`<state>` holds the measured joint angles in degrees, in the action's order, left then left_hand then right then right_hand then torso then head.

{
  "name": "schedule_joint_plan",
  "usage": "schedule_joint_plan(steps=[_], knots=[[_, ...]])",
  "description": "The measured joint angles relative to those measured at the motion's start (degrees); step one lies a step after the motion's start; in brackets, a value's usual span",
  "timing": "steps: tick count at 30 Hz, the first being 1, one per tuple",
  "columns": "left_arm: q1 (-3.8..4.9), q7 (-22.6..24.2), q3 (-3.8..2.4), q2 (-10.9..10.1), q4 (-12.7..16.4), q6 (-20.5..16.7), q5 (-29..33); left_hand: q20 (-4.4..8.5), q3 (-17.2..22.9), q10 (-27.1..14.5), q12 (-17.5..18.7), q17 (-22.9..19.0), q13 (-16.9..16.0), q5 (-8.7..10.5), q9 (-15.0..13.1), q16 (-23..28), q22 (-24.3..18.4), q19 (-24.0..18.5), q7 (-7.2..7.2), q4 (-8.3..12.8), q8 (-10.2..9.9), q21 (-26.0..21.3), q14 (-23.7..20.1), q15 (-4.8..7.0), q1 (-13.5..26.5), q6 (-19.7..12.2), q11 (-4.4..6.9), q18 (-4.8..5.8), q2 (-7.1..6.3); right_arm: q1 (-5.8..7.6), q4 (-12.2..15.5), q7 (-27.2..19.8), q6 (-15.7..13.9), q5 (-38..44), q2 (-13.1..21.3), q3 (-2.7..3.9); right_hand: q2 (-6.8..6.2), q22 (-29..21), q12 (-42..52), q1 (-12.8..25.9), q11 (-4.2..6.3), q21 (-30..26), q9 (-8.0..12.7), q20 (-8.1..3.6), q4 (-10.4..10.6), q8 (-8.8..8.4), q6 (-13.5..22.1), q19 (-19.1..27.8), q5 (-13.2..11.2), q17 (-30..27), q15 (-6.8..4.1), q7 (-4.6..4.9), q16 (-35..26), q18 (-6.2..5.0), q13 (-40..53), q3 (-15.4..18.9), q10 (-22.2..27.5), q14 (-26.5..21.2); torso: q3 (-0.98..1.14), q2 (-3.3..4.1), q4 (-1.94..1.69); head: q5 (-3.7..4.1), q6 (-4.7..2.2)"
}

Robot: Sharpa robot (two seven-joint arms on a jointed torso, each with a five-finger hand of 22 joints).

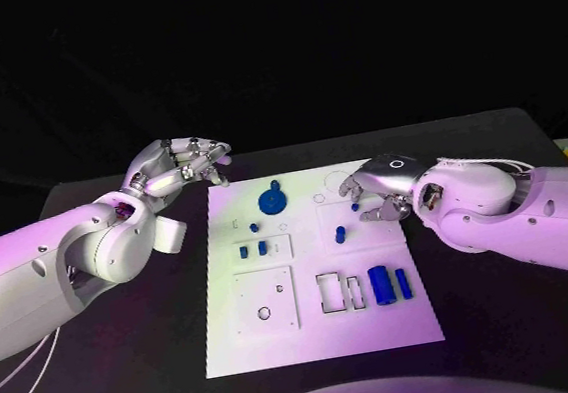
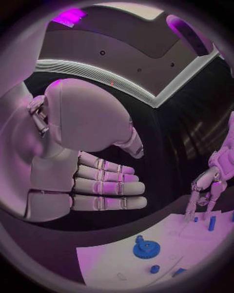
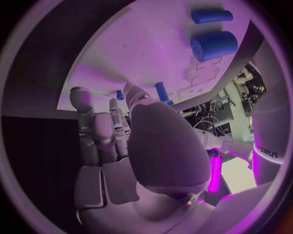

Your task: Assemble the parts on the task board

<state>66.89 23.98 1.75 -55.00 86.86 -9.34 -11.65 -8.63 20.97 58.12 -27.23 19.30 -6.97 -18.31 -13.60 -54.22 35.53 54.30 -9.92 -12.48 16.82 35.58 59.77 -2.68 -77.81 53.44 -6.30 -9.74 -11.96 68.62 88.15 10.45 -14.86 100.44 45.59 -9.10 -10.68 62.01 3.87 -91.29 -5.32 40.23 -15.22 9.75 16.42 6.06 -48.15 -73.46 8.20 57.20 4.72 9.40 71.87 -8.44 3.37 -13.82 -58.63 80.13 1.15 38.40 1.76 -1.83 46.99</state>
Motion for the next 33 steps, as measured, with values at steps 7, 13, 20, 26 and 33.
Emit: schedule_joint_plan(steps=[7, 13, 20, 26, 33], knots=[[0.00, -0.1, 0.00, 0.0, 0.0, 0.0, 0.0, -0.18, 0.2, 0.2, 0.1, 0.0, 0.1, 0.00, 0.0, 0.0, -0.1, 0.2, 0.00, 0.2, 0.0, -0.1, 0.0, 0.00, -0.1, 0.0, -0.16, 0.00, 0.10, -0.36, -0.3, 0.0, -1.9, -0.3, -0.1, 0.00, 0.42, 5.8, 5.8, 1.4, 0.00, 10.3, 1.2, -3.65, -2.7, -0.30, 0.0, -5.1, -1.2, 6.4, -3.31, 0.00, 4.5, 0.94, 0.9, -8.5, 0.0, 3.7, 0.01, 0.00, 0.00, -0.05, 0.08], [0.00, -0.1, 0.00, 0.0, 0.0, 0.0, 0.1, -0.18, 0.3, 0.2, 0.2, 0.0, 0.1, 0.00, 0.0, 0.2, -0.1, 0.2, -0.12, 0.3, -0.3, -0.1, 0.0, 0.00, -0.3, -0.1, -0.16, 0.00, 0.34, -0.57, -1.2, 0.4, -3.4, -0.3, -0.6, 0.00, -0.85, 5.0, 2.5, 4.6, 0.00, 7.9, 0.9, -3.58, -5.1, 1.02, 0.0, -4.7, -1.7, 4.7, -3.29, 0.00, 3.4, 0.94, 0.4, -12.4, 0.0, 3.7, 0.01, 0.02, -0.03, 0.13, 0.12], [0.00, -0.1, 0.00, 0.0, 0.1, 0.0, 0.1, 0.02, 0.3, 0.2, 0.5, 0.0, 0.1, 0.00, 0.0, 0.2, -0.1, 0.4, -0.20, 0.3, -0.3, -0.1, 0.0, 0.00, -0.3, -0.2, -0.16, 0.00, 0.34, -0.91, -1.5, 0.7, -4.0, -0.2, -0.8, 0.01, -0.63, 1.4, 0.0, 6.0, 0.00, 0.9, 0.9, -2.47, -7.7, 1.02, 0.0, -2.2, -1.7, -0.5, -2.58, 0.00, 0.2, 0.95, 0.3, -13.4, 0.0, 0.9, -0.02, 0.04, -0.06, 0.16, 0.18], [0.00, -0.2, 0.00, -0.1, 0.1, 0.0, 0.1, 0.02, 0.5, 0.2, 0.5, 0.0, 0.1, 0.00, 0.0, 0.2, -0.2, 0.4, -0.20, 0.5, -0.3, -0.3, 0.0, 0.00, -0.9, -0.2, -0.16, 0.00, 0.40, -1.04, -1.5, 0.7, -4.1, -0.4, -0.9, 0.01, -0.96, 6.9, 4.1, 8.8, -0.36, 10.6, 1.0, -3.11, -9.4, 1.02, 0.0, -5.8, -0.6, 5.2, -3.70, -0.02, 3.8, 0.93, 1.3, -15.1, -0.4, 2.9, -0.03, 0.04, -0.07, 0.04, 0.30], [0.00, -0.2, 0.00, -0.1, 0.2, 0.0, 0.1, 0.02, 0.6, 0.2, 0.7, 0.0, 0.2, 0.00, 0.0, 0.2, -0.2, 0.4, -0.20, 0.6, -0.3, -0.3, 0.0, 0.00, -0.9, -0.2, -0.16, 0.00, 0.40, -1.07, -1.5, 0.7, -3.9, -1.2, -1.0, 0.01, -2.73, 11.2, 5.0, 11.2, -0.01, 17.6, -0.7, -3.80, -10.3, 1.90, -4.1, -7.9, 2.9, 9.7, -4.00, 0.19, 6.7, 2.29, 1.8, -17.0, -4.5, 3.6, -0.04, 0.04, -0.07, -0.03, 0.49]])
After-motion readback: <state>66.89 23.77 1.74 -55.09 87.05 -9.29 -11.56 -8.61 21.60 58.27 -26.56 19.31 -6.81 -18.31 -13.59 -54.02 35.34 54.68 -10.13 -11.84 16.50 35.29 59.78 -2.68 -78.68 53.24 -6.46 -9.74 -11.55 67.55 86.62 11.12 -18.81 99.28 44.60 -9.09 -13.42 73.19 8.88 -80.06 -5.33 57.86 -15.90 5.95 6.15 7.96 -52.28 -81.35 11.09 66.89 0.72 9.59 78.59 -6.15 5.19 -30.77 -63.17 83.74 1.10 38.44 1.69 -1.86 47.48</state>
